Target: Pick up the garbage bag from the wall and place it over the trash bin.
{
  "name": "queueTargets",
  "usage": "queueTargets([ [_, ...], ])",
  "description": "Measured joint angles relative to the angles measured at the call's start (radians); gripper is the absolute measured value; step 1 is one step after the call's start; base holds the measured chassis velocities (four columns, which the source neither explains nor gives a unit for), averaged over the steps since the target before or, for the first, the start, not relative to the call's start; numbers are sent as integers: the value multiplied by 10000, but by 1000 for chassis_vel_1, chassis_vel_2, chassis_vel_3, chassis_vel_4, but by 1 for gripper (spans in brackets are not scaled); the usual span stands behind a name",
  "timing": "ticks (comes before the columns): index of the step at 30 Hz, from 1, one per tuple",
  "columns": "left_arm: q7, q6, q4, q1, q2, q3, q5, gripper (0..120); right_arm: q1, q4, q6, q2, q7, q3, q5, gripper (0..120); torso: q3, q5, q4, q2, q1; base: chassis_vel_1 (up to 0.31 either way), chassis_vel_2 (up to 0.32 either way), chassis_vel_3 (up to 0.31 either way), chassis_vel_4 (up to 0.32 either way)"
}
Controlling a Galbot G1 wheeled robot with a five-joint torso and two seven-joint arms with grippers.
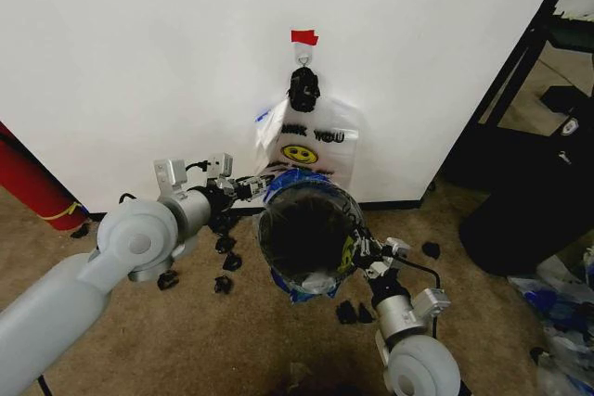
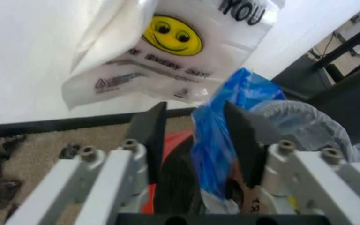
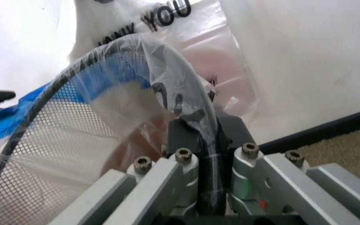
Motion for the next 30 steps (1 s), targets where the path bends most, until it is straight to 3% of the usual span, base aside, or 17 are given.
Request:
queueTargets([
  [7,-15,22,71,21,-313,181,31,13,130,-44,-100,37,120,-40,-4,1,0,0,0,0,0,0,0,0,0],
  [16,-41,20,152,-8,-435,309,46,39,242,-112,-128,3,143,-65,74,1,0,-1,0,0,0,0,0,0,0],
  [19,-80,15,231,-37,-500,382,149,32,266,-117,-132,3,149,-68,100,1,0,0,0,0,0,0,0,0,0],
  [26,-229,-209,572,-150,-661,601,604,3,276,-94,-154,-14,168,-75,200,1,0,-1,0,-3,0,0,0,0,0],
  [30,-262,-280,614,-173,-667,613,637,0,282,-86,-162,-29,175,-75,217,1,0,-1,0,-3,0,0,0,0,0],
])
